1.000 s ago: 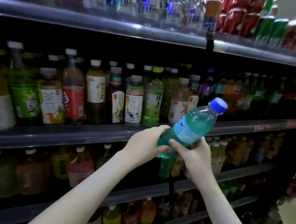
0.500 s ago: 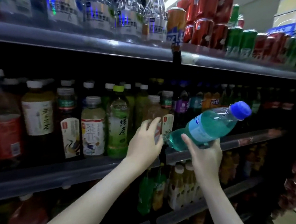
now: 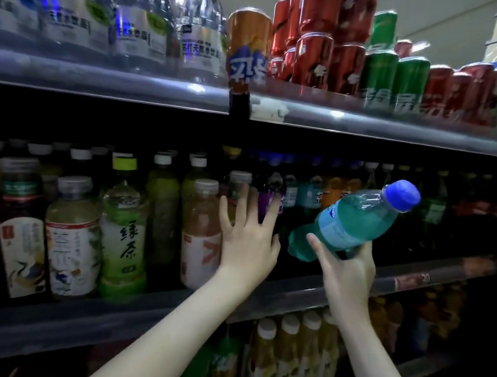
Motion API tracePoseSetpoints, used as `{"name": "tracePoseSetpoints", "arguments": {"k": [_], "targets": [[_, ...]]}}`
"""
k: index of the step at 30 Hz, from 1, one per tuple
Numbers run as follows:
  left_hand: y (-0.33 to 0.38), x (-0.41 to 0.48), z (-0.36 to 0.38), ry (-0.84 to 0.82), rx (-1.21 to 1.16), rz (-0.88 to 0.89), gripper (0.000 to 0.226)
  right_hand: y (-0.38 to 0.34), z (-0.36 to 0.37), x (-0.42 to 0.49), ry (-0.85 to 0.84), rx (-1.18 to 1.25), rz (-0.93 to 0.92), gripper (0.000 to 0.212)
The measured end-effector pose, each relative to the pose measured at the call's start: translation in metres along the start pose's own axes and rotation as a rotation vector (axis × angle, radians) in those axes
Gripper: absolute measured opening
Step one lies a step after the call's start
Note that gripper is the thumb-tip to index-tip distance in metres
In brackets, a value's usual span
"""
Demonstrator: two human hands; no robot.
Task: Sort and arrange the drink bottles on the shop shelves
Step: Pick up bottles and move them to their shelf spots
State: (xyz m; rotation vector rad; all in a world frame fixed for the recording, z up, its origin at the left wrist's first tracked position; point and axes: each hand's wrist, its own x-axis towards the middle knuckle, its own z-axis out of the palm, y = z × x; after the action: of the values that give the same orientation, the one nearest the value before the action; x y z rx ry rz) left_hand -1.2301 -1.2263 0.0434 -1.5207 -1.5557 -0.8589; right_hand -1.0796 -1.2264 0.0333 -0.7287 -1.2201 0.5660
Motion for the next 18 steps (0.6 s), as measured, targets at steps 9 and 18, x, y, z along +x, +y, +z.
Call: {"name": "tracePoseSetpoints", "arguments": {"k": [9, 18], "targets": [[0.019, 0.010, 0.038, -0.040, 0.140, -0.098, 0.100, 0.028, -0.002, 0.064, -0.245, -0.140, 0.145, 0.059], [0.003, -0.009, 0.029, -0.028, 0.151, -0.061, 0.079, 0.062, 0.031, 0.081, -0.457, -0.245, 0.162, 0.073]]}}
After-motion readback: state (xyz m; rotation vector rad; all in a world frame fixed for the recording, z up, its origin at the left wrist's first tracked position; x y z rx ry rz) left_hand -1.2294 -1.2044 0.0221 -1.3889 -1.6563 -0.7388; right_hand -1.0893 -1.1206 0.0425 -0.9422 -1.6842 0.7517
